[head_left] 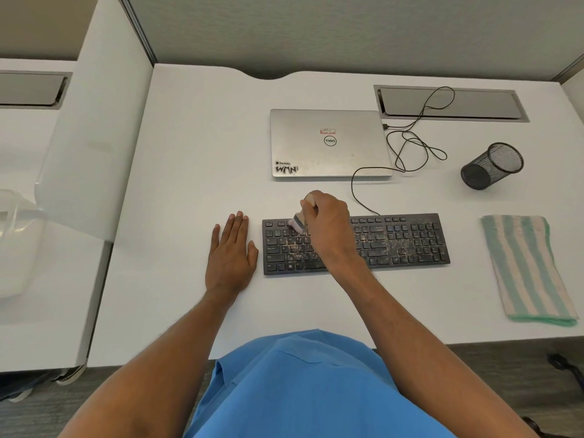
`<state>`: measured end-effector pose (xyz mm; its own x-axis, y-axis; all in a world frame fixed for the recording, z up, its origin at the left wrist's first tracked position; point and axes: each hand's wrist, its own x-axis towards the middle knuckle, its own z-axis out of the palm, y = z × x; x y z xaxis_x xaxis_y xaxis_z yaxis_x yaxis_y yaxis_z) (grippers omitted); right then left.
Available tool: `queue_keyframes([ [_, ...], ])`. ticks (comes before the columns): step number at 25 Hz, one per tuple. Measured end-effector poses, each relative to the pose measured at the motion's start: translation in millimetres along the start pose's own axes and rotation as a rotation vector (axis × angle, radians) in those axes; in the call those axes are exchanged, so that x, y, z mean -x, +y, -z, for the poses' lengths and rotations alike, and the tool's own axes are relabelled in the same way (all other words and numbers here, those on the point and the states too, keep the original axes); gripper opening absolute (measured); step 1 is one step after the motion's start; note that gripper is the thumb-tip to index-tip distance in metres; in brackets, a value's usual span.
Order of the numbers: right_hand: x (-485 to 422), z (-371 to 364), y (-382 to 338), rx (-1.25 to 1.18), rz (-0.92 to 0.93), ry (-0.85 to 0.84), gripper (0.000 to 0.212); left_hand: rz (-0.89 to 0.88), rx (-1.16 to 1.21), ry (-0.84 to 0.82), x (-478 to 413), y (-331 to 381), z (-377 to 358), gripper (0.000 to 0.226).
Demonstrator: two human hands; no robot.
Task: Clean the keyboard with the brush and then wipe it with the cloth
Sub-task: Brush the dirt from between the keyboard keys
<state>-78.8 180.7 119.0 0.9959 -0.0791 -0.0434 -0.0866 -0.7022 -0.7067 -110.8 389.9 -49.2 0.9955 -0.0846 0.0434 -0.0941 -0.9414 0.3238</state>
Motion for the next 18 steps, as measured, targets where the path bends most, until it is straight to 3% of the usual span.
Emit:
queue_keyframes([
  [7,1.4,-8.0,12.0,0.113,0.011,-0.059,0.030,0.004,0.005,-0.007,0.6,0.1,0.9,0.066],
  [12,5.8,7.6,2.3,-0.079,-0.048,-0.015,0.031,0.002,0.002,-0.008,0.2,-0.3,0.1,0.066],
  [18,6.3,-9.4,11.8,0.096,0.027,-0.025,0.029,-0.004,0.008,0.003,0.3,-0.5,-0.9,0.065],
])
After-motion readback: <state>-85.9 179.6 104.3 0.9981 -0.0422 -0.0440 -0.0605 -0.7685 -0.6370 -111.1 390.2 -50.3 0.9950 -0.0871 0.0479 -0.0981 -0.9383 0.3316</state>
